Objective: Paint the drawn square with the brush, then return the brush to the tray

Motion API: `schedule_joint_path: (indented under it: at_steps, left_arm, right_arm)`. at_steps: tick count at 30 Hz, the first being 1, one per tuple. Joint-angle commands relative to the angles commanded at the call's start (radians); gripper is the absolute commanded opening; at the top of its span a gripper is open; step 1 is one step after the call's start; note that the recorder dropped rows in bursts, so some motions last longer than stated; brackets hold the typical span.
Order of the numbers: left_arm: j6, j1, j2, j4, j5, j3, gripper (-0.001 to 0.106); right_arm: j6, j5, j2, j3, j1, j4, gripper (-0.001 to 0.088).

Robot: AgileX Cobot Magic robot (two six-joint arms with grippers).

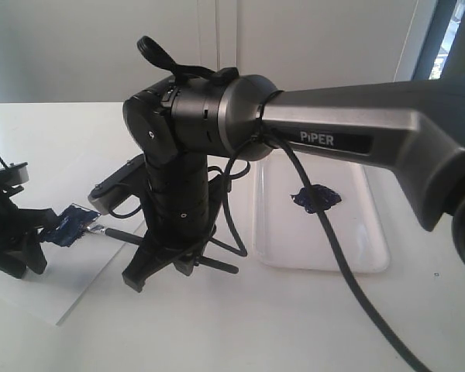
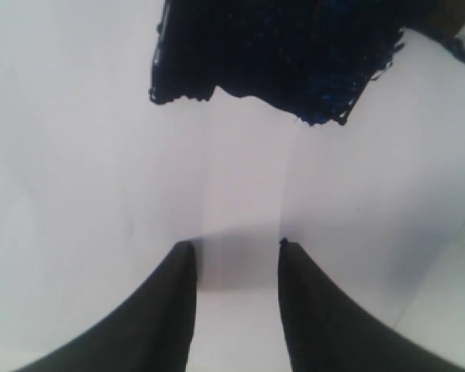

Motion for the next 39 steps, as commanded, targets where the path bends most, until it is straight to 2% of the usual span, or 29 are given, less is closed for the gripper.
schedule_joint_path:
  at_steps: [18,23,31,39]
  left_arm:
    - [0.000,0.000,0.000,0.000,0.000,0.000,0.041]
    - [0.000,0.000,0.000,0.000,0.000,0.000,0.041]
    - [0.000,0.000,0.000,0.000,0.000,0.000,0.041]
    - [-0.002,0.000,0.000,0.000,-0.002,0.000,0.041]
  right_arm:
    - [0.068,-0.008,0.000,0.000,0.000,-0.098,0.0000]
    - [0.010,0.022,0.000,0.000,0.000,-0.034,0.0000]
    - [-0.031,0.050,0.000,0.000,0.000,-0.003,0.0000]
    - [-0.104,0.035,0.000,0.000,0.000,0.092,0.0000]
